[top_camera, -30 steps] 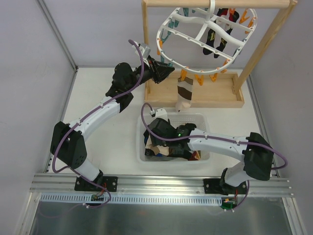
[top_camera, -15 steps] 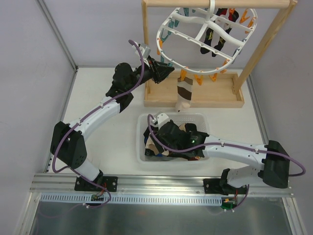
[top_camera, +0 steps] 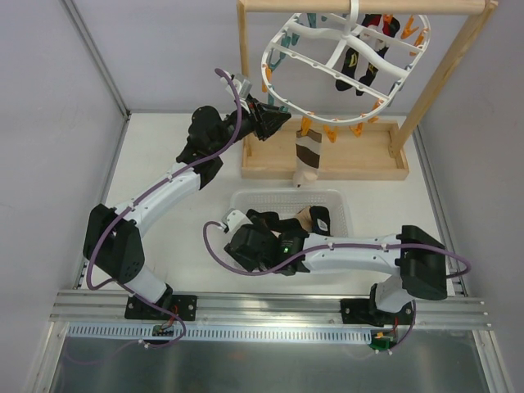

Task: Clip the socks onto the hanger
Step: Pick up the sock from the bin.

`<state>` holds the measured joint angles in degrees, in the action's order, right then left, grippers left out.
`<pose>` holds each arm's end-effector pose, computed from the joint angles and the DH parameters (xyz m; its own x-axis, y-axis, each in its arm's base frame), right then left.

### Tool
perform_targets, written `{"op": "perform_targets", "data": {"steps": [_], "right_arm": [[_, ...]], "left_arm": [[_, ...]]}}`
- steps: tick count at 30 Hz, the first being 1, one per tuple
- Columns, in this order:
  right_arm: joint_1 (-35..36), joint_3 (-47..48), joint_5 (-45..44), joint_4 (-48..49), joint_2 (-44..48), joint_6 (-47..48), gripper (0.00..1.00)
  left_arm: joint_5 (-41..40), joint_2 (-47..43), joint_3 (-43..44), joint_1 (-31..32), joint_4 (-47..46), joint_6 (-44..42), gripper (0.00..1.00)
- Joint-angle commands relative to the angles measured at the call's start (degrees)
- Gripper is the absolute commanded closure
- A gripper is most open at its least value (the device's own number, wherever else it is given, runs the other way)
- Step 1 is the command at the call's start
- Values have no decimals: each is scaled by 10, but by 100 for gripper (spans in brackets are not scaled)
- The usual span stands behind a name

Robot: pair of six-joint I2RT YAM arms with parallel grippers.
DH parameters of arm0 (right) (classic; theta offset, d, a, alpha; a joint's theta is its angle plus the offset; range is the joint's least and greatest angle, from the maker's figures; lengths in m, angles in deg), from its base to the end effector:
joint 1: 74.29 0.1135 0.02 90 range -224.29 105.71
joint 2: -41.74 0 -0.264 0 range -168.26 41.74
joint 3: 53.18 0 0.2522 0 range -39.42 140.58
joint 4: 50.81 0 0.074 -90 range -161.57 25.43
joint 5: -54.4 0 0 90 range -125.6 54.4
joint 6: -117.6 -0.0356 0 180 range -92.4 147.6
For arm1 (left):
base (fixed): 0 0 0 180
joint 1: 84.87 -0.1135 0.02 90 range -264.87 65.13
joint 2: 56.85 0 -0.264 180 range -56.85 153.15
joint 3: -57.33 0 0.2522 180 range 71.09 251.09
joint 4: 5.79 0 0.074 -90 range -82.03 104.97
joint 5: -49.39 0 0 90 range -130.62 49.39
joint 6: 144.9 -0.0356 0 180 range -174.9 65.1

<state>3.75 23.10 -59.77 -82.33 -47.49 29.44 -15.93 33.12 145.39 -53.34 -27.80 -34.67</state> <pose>0.0843 0.3279 0.2464 -0.1184 -0.7002 -0.7040 -0.8362 0.4527 -0.3096 0.3091 -0.2071 0.4056 -0.0050 -0.3655 -0.9308 0.8608 0.4722 -0.1901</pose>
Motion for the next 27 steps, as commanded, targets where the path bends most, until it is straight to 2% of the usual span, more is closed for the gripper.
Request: {"op": "perform_targets", "data": {"steps": [1, 4, 8, 10, 11, 13, 14, 17, 19, 24, 27], "right_arm": [[1, 45, -107, -54, -23, -34, 32], [2, 55, -157, -78, -29, -61, 38], [2, 55, -164, -82, -38, -63, 42], [2, 57, -162, -82, -45, -67, 48], [2, 58, -161, -82, -45, -69, 58], [2, 61, -164, -93, -42, -74, 68], [1, 64, -166, -99, -33, -76, 79], [1, 60, -164, -121, 6, -83, 92], [0, 56, -151, -140, 32, -91, 95], [-19, 24, -97, -178, 141, -113, 94], [-49, 5, -67, -211, 194, -140, 99]], "left_arm": [[24, -15, -23, 3, 62, -15, 100], [23, -13, -24, 2, 62, -16, 100], [23, -11, -22, 3, 62, -16, 100], [23, -9, -22, 3, 62, -16, 100], [23, -9, -22, 3, 62, -16, 100], [21, -9, -23, 3, 62, -18, 100], [21, -9, -23, 3, 62, -19, 100], [21, -9, -22, 2, 63, -19, 100], [21, -9, -21, 3, 63, -19, 100], [23, -6, -18, 3, 63, -14, 100], [26, -5, -18, 3, 63, -13, 100]]}}
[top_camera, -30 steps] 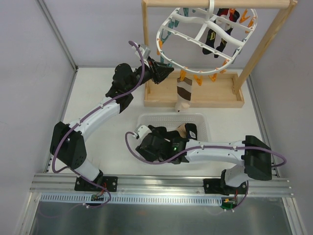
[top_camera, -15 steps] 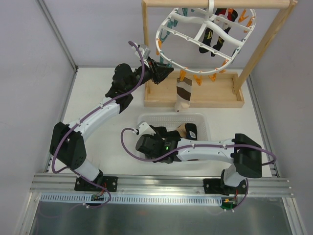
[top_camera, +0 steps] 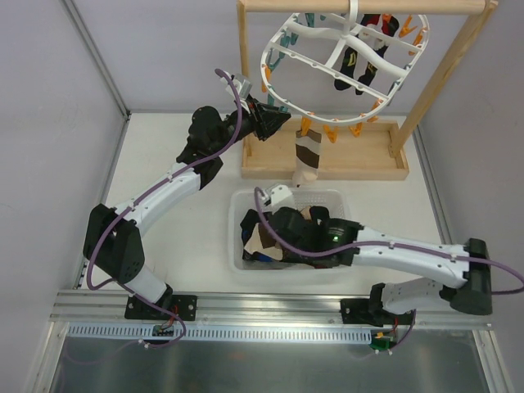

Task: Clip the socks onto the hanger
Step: Pick up the sock from the bin.

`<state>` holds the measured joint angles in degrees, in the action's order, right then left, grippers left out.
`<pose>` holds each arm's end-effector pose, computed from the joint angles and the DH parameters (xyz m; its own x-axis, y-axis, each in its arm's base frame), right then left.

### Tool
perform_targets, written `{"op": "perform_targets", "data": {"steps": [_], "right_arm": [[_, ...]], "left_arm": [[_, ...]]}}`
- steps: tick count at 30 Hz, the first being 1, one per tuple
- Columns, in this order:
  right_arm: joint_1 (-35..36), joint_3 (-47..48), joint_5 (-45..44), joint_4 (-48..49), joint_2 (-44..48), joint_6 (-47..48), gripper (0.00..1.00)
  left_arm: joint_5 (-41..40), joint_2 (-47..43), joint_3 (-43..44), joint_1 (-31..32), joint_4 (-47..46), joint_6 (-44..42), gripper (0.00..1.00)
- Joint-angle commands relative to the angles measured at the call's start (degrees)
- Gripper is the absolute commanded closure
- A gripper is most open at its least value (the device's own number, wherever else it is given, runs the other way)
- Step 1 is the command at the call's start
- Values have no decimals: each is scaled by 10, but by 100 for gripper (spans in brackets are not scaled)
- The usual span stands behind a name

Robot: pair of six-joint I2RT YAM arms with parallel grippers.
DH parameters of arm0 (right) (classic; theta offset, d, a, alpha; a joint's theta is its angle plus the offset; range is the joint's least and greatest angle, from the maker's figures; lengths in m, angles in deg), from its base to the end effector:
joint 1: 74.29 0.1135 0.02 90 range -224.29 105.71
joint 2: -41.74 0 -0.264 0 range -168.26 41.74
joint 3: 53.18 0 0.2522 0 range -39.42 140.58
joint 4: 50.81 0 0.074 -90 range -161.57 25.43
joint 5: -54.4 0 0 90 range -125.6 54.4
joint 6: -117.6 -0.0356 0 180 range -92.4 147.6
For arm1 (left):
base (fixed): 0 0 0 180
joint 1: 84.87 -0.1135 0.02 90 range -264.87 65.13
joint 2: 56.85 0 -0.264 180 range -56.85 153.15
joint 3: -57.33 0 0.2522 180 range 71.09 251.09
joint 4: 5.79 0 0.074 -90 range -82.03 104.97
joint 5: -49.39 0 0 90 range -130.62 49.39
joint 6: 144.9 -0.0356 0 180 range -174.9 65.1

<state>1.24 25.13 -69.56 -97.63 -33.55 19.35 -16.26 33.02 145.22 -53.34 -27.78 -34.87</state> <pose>0.0891 0.2657 0.3105 -0.2719 -0.5775 -0.7698 -0.6703 0.6876 -0.2791 0.3089 -0.2068 0.4052 -0.0023 -0.3647 -0.9311 0.8578 0.4779 -0.1893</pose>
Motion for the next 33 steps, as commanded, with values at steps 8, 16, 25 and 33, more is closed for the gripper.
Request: {"op": "perform_targets", "data": {"steps": [8, 16, 25, 33], "right_arm": [[-113, 11, 2, -235, 256, -98, 99], [-144, 110, 21, -275, 331, -63, 99], [-163, 90, 119, -198, 93, -46, 99], [-167, 110, 237, -34, -56, -77, 99]], "left_arm": [[30, -7, -13, 3, 63, -8, 100], [32, -7, -10, 4, 62, -4, 100], [24, -14, -19, 4, 63, -10, 100], [20, -25, -30, 4, 62, -20, 100]]}}
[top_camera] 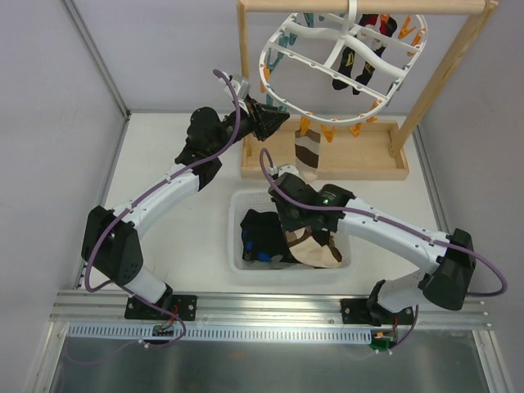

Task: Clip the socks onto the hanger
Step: Pick up the sock from the bin.

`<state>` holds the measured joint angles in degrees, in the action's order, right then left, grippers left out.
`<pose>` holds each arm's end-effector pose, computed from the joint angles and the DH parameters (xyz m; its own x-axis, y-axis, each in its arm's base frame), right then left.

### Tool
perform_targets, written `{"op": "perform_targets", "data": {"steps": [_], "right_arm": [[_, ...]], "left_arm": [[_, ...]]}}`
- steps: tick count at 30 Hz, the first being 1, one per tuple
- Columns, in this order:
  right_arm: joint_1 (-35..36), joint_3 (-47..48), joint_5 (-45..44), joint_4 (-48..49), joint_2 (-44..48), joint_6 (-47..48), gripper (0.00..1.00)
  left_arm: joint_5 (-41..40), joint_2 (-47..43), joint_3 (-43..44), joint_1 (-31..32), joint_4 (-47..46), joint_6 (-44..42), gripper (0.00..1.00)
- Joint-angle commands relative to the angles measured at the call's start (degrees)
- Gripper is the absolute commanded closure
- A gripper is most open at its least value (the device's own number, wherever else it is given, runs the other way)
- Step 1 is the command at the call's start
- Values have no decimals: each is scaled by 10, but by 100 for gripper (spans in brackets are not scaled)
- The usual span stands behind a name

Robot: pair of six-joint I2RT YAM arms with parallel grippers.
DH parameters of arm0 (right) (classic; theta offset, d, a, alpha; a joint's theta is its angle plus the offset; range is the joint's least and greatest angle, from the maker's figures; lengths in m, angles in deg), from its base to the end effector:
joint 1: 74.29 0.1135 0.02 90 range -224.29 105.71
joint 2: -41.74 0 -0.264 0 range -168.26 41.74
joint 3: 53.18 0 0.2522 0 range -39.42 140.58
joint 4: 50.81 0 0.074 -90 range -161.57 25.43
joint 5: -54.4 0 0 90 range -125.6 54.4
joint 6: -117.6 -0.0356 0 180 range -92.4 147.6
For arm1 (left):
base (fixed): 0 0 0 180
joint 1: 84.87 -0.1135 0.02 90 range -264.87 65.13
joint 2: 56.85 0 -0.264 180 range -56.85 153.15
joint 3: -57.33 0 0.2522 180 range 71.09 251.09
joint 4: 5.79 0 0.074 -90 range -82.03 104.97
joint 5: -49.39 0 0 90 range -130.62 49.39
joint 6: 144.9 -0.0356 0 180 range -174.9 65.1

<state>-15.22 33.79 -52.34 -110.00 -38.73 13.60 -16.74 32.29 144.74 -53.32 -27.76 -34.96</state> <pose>0.1591 0.2455 0.3164 -0.5737 -0.5067 -0.6435 -0.6111 0.7879 -0.0756 0.3061 -0.2049 0.4067 0.0036 -0.3682 -0.9297 0.8545 0.4841 -0.1884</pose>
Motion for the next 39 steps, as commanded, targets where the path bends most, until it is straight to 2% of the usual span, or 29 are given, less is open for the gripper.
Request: {"op": "perform_targets", "data": {"steps": [1, 4, 5, 8, 14, 23, 26, 29, 31, 32, 33, 36, 39], "right_arm": [[-2, 24, 73, 103, -9, -29, 99], [-1, 3, 98, 166, -13, -41, 99], [1, -30, 105, 211, 2, -37, 99], [10, -67, 110, 260, 17, 8, 99], [60, -53, 51, 209, -29, 155, 99], [77, -11, 43, 192, -90, 177, 99], [77, -1, 32, 182, -91, 176, 96], [76, 7, 18, 170, -89, 166, 89], [74, 8, 19, 169, -87, 160, 81], [74, 9, 19, 170, -87, 158, 63], [71, 12, 21, 169, -83, 156, 56], [71, 19, 18, 155, -71, 146, 38], [74, 3, 24, 163, -45, 134, 30]], "left_arm": [[24, -19, -26, 4, 62, -19, 100], [23, -13, -23, 3, 62, -18, 100], [25, -13, -21, 4, 62, -15, 100], [28, -5, -18, 3, 62, -12, 100], [29, -1, -19, 4, 58, -14, 100], [28, 0, -25, 4, 56, -26, 100], [29, 1, -25, 4, 57, -26, 100], [29, 2, -24, 4, 57, -23, 100], [28, 1, -23, 3, 59, -24, 100], [28, -2, -23, 4, 61, -25, 100], [26, -5, -24, 4, 62, -25, 100], [29, -4, -19, 4, 62, -23, 100], [33, -2, -17, 4, 67, -21, 100]]}}
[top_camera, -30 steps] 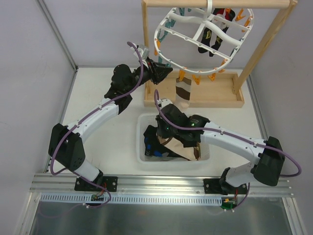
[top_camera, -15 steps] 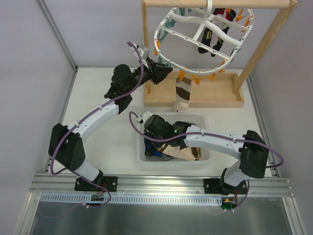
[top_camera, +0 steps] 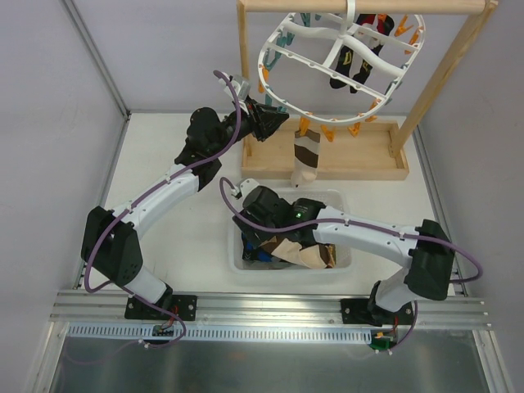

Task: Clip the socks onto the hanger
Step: Pick up the sock from the bin.

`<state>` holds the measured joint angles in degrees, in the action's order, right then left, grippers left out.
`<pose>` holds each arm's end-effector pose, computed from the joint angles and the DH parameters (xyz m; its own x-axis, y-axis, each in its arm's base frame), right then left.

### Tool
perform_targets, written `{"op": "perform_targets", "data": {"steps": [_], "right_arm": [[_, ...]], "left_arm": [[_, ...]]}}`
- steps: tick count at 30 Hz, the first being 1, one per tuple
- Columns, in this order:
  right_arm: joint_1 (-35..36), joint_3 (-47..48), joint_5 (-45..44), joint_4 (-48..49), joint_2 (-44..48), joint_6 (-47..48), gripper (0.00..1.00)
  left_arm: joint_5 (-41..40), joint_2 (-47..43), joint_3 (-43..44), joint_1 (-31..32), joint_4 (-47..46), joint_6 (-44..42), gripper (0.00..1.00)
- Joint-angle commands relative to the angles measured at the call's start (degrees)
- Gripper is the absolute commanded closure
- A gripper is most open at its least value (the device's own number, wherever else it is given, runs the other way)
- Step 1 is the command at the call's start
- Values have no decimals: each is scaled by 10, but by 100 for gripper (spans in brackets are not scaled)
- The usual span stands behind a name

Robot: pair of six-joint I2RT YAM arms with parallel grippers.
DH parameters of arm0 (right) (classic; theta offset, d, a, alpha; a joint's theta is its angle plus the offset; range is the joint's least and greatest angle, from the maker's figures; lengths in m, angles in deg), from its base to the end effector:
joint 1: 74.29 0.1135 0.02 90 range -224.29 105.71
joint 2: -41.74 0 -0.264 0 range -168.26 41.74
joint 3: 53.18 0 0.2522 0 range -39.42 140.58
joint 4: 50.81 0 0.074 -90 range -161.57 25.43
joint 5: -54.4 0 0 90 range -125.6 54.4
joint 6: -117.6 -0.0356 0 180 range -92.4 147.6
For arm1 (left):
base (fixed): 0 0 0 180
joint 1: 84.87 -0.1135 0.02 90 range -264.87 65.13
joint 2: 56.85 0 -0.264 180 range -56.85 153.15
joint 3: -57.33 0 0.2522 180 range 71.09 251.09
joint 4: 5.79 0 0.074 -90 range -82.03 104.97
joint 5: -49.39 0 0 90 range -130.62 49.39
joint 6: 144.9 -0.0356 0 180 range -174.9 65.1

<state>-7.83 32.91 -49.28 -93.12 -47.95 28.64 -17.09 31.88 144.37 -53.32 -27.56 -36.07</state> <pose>0.1458 0.3137 0.2837 -0.2718 -0.6681 -0.6926 -0.8301 0.5269 -0.1825 0.3048 -0.2038 0.4066 0.0190 -0.3589 -0.9332 0.8508 0.4960 -0.1735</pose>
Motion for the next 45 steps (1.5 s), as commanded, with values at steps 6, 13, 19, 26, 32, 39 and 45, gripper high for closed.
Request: {"op": "perform_targets", "data": {"steps": [6, 13, 19, 26, 32, 39, 45], "right_arm": [[17, -35, -25, 4, 77, -36, 30], [12, -91, -50, -7, 76, -84, 32], [-8, -146, -50, 67, 83, -95, 34], [-18, -161, -31, 136, 81, -85, 54], [-17, -152, -23, 149, 73, -77, 87], [-14, -145, -8, 141, 102, -84, 99], [-13, -114, 54, 123, 161, -89, 99]], "left_arm": [[31, 5, -16, 4, 67, -11, 100], [30, 9, -19, 7, 68, -12, 100], [28, 11, -19, 7, 70, -13, 100], [23, 7, -16, 7, 78, -24, 100], [23, 11, -16, 7, 80, -25, 100], [20, 9, -16, 7, 83, -30, 100], [18, 12, -15, 7, 84, -29, 100]]}}
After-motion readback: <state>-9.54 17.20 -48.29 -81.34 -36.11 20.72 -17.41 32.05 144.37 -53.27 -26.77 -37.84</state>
